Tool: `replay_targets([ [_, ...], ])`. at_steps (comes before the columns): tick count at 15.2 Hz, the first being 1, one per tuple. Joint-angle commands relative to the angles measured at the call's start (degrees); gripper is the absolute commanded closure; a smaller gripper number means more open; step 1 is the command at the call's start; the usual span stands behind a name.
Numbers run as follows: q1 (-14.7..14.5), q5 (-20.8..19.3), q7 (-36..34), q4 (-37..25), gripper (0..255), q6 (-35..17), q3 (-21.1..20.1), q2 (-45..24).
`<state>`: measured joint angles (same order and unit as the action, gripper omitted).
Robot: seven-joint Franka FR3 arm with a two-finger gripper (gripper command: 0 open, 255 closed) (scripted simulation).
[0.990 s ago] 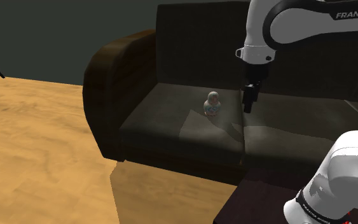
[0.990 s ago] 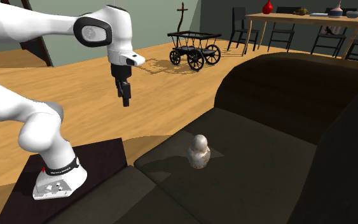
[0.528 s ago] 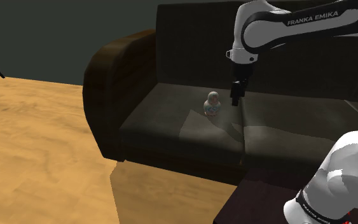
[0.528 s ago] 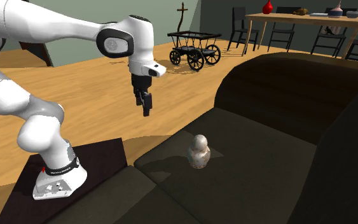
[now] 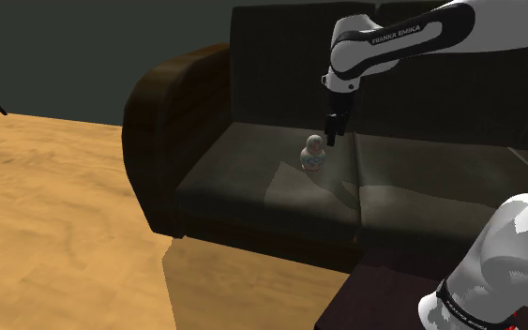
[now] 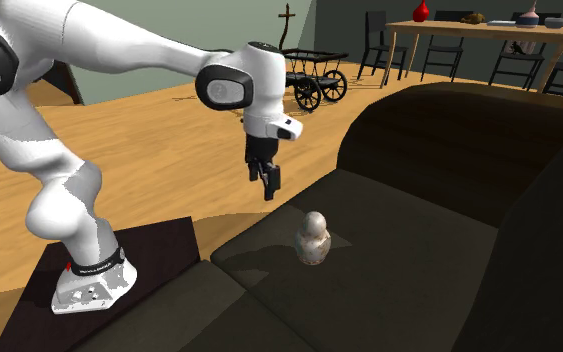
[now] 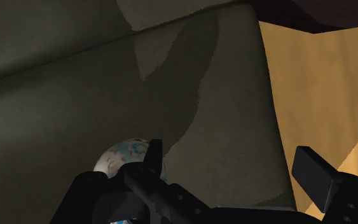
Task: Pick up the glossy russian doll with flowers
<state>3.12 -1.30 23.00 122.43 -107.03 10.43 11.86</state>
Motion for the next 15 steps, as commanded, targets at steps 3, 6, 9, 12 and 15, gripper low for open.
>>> replay_targets([
  [3,0.76,2.06,3.65,-7.32,0,-1.53,1.89,-8.52],
  [6,1.71,4.09,6.48,-13.4,0,-2.05,2.99,-15.03],
  [9,3.04,6.38,9.14,-20.31,0,-1.83,3.68,-21.75],
  [12,3.47,7.05,9.85,-20.97,0,-3.1,3.68,-23.71],
  [15,3.49,7.28,10.08,-19.44,0,-5.22,3.62,-24.32],
])
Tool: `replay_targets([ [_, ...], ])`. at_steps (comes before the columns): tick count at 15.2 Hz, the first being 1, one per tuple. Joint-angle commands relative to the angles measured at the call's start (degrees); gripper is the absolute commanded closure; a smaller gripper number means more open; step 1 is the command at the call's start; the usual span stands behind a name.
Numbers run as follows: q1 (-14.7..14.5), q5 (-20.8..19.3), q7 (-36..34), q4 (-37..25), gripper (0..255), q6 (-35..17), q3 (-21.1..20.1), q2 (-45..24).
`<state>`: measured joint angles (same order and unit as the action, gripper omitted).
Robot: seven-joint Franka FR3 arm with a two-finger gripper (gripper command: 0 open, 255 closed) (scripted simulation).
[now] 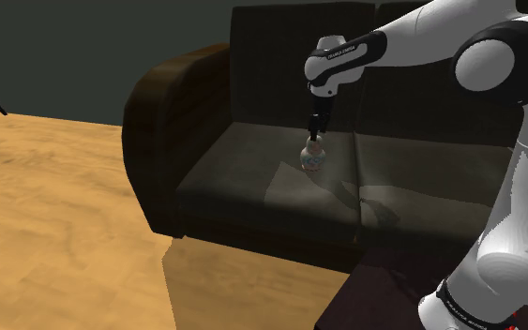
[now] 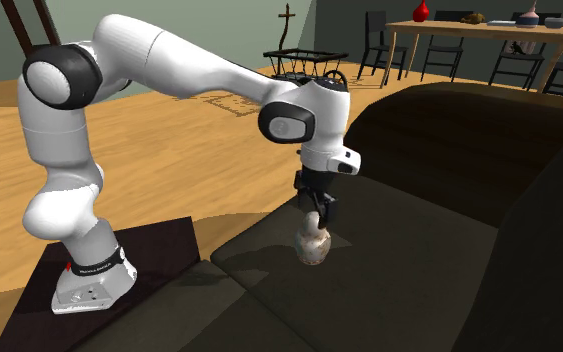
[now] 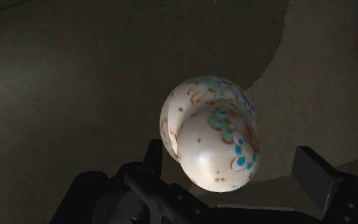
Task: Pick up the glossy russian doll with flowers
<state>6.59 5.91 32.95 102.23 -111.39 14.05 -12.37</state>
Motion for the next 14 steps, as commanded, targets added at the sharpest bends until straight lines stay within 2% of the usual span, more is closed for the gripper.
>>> replay_targets([
  [1,0.03,0.15,0.21,1.24,0,-1.57,-0.02,-0.32],
  [4,0.04,0.29,0.34,1.99,0,-2.67,-0.06,-0.69],
  [5,0.1,0.31,0.41,1.79,255,-2.55,-0.03,-0.78],
  [14,0.04,0.3,0.34,1.98,255,-2.67,-0.06,-0.7],
])
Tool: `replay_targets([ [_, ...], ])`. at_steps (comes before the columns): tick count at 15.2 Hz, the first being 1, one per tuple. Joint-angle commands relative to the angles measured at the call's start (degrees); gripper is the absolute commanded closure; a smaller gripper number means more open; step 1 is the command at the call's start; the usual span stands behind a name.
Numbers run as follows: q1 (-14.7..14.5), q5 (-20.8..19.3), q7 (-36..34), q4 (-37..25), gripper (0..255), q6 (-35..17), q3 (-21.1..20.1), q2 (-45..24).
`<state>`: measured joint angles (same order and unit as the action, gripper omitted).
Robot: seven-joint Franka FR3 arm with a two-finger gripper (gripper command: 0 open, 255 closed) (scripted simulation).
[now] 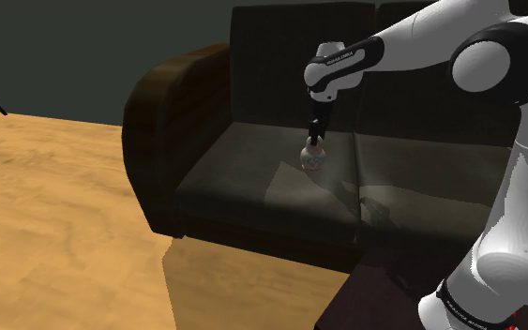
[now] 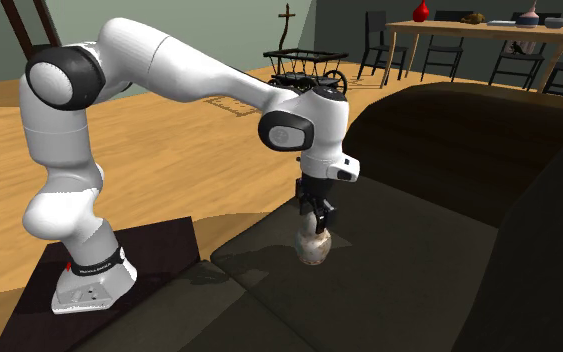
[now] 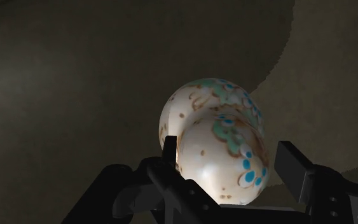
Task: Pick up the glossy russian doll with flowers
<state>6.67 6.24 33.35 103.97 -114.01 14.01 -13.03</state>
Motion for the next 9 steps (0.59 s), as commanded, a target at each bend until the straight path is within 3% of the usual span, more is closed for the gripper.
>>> replay_targets([
  [1,-0.05,-0.12,-0.15,-0.22,255,0.66,0.0,0.21],
  [9,-0.08,-0.71,-0.72,-4.43,255,6.33,0.15,1.74],
])
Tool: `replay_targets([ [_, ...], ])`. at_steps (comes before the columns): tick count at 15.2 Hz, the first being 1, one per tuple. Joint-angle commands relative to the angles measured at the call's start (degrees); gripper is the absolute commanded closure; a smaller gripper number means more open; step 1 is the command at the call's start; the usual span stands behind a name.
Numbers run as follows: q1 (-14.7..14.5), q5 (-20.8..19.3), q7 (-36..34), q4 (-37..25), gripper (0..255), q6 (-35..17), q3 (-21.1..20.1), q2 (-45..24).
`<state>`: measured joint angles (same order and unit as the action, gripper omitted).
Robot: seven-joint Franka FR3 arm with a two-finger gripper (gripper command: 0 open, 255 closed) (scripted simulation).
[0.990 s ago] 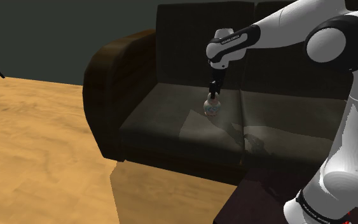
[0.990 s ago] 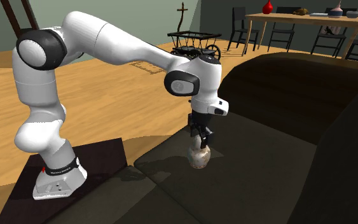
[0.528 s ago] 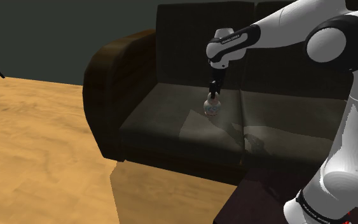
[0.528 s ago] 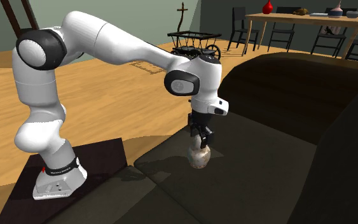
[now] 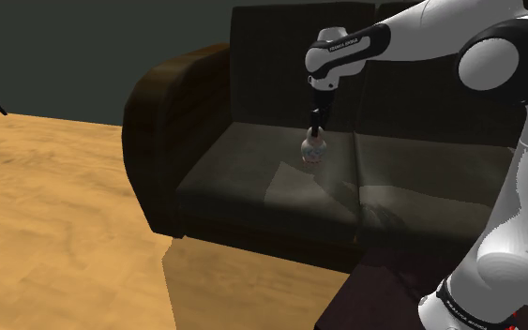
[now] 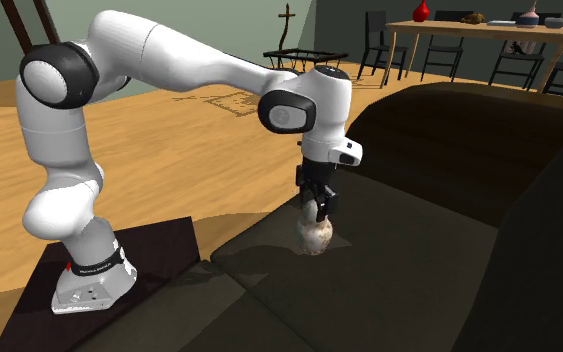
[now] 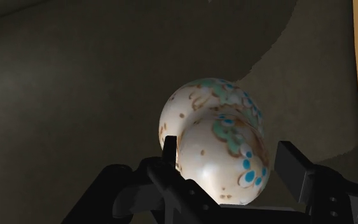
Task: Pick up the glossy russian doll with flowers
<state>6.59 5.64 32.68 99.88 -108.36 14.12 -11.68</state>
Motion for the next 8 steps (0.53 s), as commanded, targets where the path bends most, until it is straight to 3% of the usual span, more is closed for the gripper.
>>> replay_targets([
  [1,0.0,-0.16,-0.11,-0.93,255,1.41,0.05,0.54],
  [8,0.04,-0.39,-0.39,-4.22,255,5.2,0.12,1.07],
])
